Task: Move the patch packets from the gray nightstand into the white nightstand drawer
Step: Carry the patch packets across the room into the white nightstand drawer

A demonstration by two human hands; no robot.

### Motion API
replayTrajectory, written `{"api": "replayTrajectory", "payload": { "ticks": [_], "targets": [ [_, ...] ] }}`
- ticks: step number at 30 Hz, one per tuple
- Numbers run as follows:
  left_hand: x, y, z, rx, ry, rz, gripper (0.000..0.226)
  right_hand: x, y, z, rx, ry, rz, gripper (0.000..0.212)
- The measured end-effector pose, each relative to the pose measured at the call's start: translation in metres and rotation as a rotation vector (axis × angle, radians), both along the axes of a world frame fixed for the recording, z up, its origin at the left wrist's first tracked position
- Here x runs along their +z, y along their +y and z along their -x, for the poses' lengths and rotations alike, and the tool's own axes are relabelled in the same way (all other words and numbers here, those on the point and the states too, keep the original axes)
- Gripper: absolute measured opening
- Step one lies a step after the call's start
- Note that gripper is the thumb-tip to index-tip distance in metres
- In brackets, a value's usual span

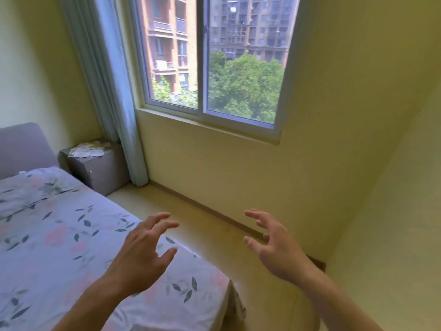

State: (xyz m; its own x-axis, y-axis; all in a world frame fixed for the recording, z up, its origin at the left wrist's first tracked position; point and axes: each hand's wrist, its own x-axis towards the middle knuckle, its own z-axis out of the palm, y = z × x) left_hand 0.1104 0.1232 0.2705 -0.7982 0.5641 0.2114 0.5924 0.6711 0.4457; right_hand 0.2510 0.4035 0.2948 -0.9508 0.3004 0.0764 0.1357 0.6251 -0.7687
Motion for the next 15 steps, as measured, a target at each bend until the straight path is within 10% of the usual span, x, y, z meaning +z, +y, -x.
{"api": "replayTrajectory", "payload": {
  "ticks": [15],
  "targets": [
    [-0.036,0.196,0.231,0.157,-0.056,-0.066,0.051,-0.011,0.228,0.237,0.095,-0.017,-0.068,0.059]
  ]
}}
